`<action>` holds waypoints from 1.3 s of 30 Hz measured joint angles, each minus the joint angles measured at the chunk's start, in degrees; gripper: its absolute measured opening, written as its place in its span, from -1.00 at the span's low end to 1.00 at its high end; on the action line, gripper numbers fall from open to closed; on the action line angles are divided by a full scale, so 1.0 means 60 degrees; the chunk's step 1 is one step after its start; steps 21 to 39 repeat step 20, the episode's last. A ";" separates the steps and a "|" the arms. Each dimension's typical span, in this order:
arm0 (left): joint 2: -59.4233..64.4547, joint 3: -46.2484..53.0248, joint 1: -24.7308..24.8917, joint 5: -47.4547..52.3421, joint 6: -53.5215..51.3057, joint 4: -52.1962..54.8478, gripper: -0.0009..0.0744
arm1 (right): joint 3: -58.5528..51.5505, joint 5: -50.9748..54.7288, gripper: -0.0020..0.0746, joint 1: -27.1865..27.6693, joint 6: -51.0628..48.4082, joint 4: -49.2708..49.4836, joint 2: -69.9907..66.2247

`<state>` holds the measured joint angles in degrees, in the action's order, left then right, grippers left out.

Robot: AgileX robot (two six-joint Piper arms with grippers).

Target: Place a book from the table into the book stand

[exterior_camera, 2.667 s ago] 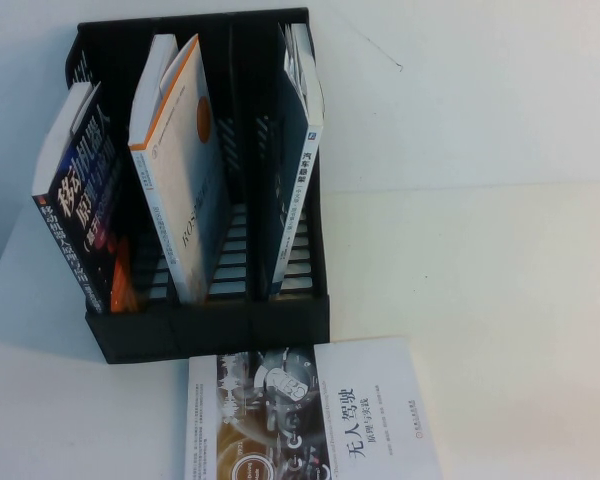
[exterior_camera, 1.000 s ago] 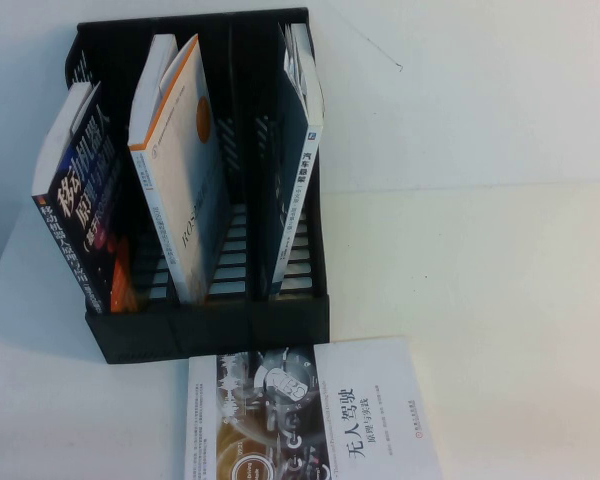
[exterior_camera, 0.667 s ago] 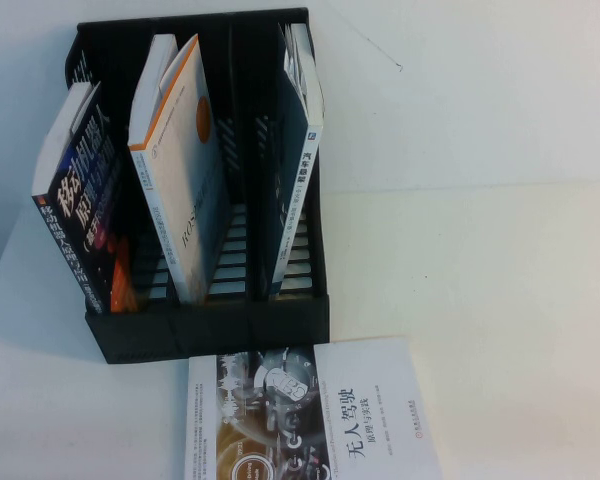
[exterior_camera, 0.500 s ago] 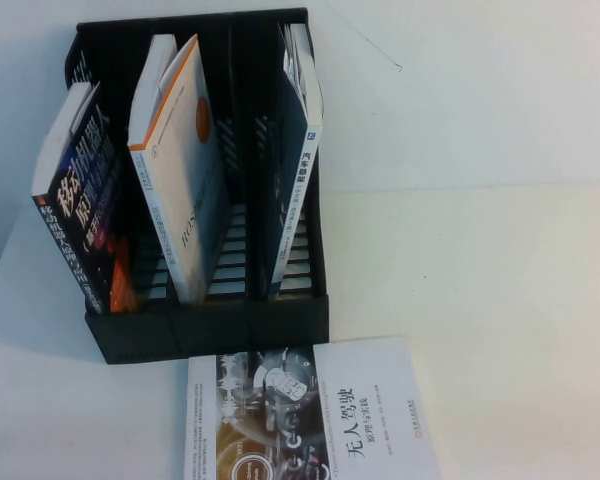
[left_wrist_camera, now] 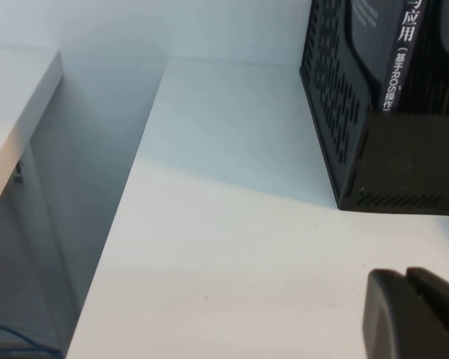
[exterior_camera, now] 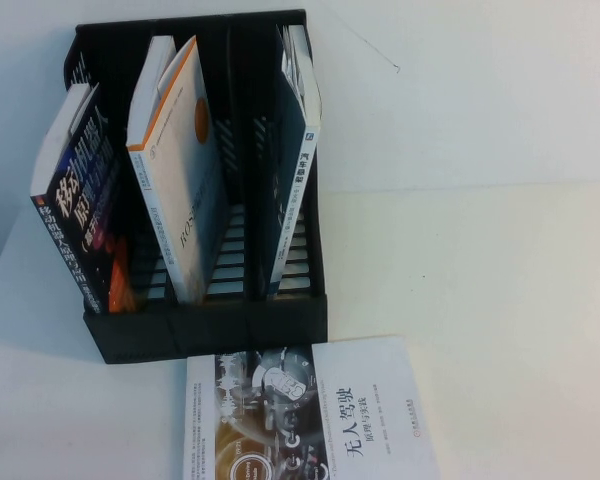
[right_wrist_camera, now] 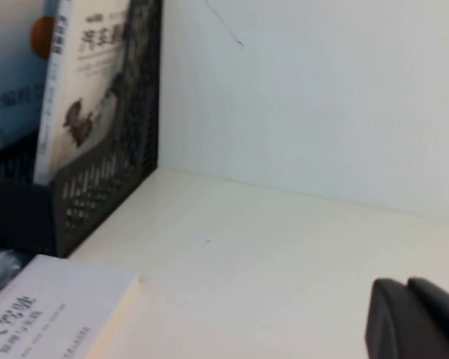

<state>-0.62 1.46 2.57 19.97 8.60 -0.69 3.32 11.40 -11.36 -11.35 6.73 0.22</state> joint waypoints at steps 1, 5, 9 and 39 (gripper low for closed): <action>0.0000 0.0000 0.0000 0.0018 0.0000 0.0000 -0.98 | -0.0145 -0.0054 -0.95 0.0161 0.0069 -0.0048 0.0045; 0.0000 0.0000 0.0000 0.0018 0.0000 0.0000 -0.98 | -0.0745 0.0165 -0.95 0.0485 0.0623 -0.0126 0.0067; 0.0000 0.0000 0.0000 0.0018 0.0000 0.0000 -0.98 | -0.0810 0.1201 -0.95 0.0485 0.0953 -0.0189 0.0067; 0.0000 0.0000 0.0000 0.0018 0.0000 0.0000 -0.98 | -0.0792 0.1328 -0.95 0.0549 0.0991 -0.0255 0.0067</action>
